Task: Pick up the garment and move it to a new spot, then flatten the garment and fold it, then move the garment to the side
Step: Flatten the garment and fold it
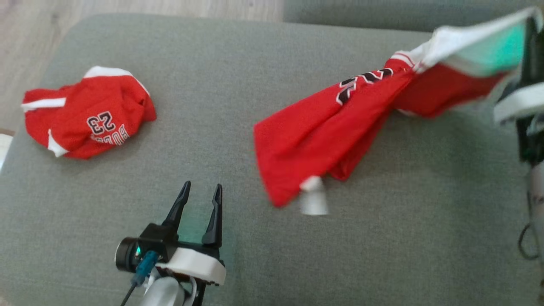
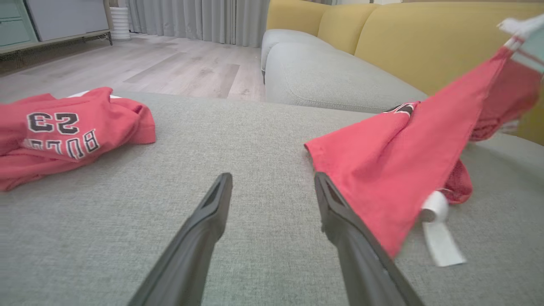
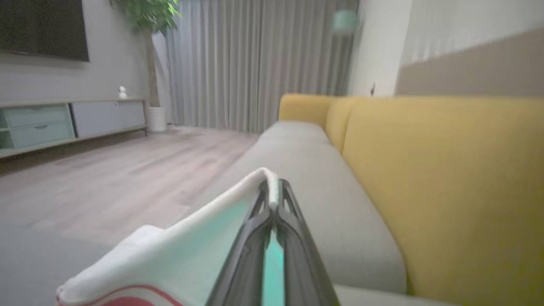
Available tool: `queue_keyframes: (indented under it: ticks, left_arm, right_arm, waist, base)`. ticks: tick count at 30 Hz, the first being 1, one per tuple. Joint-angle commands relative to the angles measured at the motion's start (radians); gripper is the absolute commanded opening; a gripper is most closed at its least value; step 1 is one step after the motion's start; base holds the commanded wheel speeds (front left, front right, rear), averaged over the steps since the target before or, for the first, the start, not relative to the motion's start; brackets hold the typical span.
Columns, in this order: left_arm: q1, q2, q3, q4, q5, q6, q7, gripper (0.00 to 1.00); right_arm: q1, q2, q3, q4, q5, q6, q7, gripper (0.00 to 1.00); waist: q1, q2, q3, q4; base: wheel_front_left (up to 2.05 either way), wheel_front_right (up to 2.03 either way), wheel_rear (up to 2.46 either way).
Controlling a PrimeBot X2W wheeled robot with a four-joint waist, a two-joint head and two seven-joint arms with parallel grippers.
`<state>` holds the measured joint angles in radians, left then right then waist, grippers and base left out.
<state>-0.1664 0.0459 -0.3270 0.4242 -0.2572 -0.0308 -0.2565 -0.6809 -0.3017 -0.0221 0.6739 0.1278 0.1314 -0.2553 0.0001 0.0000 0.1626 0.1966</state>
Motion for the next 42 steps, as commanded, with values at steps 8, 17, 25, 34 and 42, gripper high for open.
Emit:
queue_keyframes:
  ticks: [8,17,25,34,42]
  left_arm:
    - [0.04,0.004,0.049,-0.002,0.0,-0.007,-0.005,1.0]
    - [0.102,0.004,0.067,0.017,-0.003,-0.011,-0.005,1.0]
    - [0.13,0.004,0.105,0.024,0.01,-0.015,-0.005,1.0]
    - [0.144,0.004,0.118,0.017,0.023,-0.016,-0.005,1.0]
    - [0.161,0.004,0.123,0.009,0.036,-0.012,-0.005,1.0]
  right_arm:
    - [0.144,-0.061,0.145,-0.228,-0.031,-0.001,-0.006,0.0]
    - [0.542,-0.004,0.144,-0.186,0.062,-0.001,-0.006,1.0]
    - [0.609,0.093,0.091,-0.228,0.103,-0.001,-0.006,1.0]
    - [0.595,0.182,0.08,-0.227,0.094,-0.001,-0.006,1.0]
    - [0.602,0.216,0.089,-0.18,0.068,-0.001,-0.006,1.0]
  waist:
    - [-0.0001,0.0,-0.079,-0.045]
    - [-0.0001,0.0,-0.146,-0.105]
    - [-0.0001,0.0,-0.188,-0.133]
    - [-0.0001,0.0,-0.216,-0.133]
    - [-0.0001,0.0,-0.22,-0.137]
  base:
    - [0.0,0.0,0.0]
    - [0.0,0.0,0.0]
    - [0.0,0.0,0.0]
    - [0.0,0.0,0.0]
    - [0.0,0.0,0.0]
